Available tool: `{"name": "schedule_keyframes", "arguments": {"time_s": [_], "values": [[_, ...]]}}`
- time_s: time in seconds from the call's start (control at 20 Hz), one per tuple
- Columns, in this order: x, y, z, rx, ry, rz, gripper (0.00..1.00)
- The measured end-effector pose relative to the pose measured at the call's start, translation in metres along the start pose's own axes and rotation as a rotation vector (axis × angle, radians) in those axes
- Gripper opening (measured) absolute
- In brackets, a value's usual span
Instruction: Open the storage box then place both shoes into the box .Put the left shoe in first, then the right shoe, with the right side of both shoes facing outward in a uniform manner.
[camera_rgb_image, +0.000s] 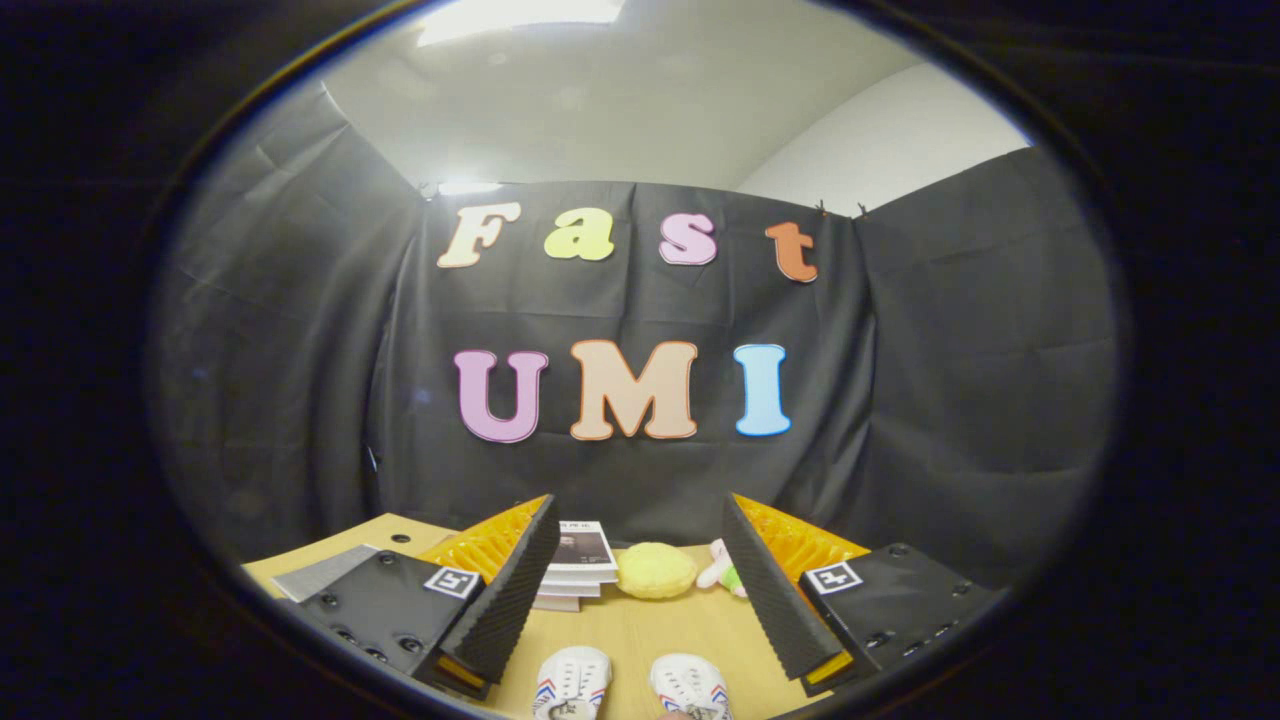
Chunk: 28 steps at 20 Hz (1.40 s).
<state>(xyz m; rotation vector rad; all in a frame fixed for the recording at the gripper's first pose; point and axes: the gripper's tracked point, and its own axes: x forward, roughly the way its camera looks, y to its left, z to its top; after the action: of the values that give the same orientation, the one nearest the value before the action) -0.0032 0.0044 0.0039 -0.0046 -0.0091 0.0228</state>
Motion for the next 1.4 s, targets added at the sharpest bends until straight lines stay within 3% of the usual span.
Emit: {"name": "schedule_keyframes", "arguments": {"time_s": [0.45,0.7,0.95,1.4], "values": [[-0.001,0.012,-0.021,0.06,0.078,0.081,1.0],[-0.007,0.031,-0.056,0.126,0.185,0.154,1.0],[-0.021,0.063,-0.088,0.268,0.3,0.265,1.0],[-0.039,0.109,-0.148,0.52,0.519,0.394,1.0]]}}
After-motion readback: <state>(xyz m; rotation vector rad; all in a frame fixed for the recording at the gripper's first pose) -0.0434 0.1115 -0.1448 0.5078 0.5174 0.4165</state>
